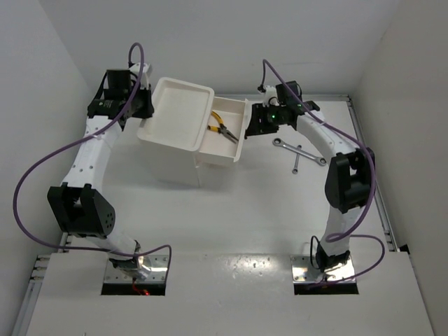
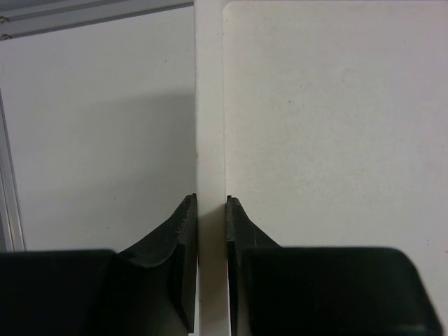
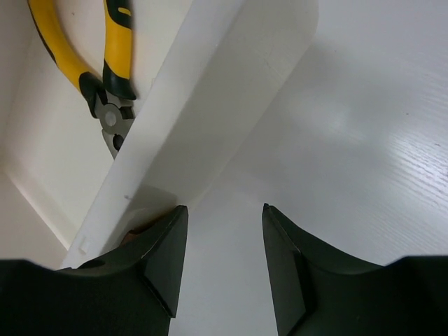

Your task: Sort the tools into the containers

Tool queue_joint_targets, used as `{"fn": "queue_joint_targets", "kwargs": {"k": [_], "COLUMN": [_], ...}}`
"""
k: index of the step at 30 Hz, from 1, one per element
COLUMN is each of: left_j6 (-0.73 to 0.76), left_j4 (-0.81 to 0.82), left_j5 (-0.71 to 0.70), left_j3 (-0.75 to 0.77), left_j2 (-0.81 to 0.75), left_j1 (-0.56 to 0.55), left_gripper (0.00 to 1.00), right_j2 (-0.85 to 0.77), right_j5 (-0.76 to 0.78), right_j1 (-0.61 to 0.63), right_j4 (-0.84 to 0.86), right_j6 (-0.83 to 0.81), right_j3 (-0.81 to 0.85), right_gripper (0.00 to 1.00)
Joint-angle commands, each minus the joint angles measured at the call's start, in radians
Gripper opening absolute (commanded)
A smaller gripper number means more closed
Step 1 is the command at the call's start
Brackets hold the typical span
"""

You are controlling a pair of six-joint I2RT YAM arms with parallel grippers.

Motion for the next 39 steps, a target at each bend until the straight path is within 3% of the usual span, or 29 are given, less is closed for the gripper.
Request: {"fn": "queue_joint_targets", "kwargs": {"k": [1,29,39], "left_j6": [0.007,0.007,-0.094], "left_j4": [-0.033,-0.033,-0.022], "left_j5": [-0.009,0.031,0.043], "left_j3": [-0.022,-0.07,-0.11], "left_j2": [-0.017,-0.045,-0.054], "left_j1": [-0.031,-0.081,-0.136], "left_gripper": [0.0,0.0,0.0], "right_j2": [0.008,0.203,0.245], "right_j5": [-0.063,-0.101,-0.081], "right_j1": [0.065,0.217,0.236], "right_j4": [0.074,0.163,0.203], "right_j6": [0.013,0.083,0.112], "right_j3": [0.077,0.303,0.352], "right_gripper": [0.48,0.49,0.56]}}
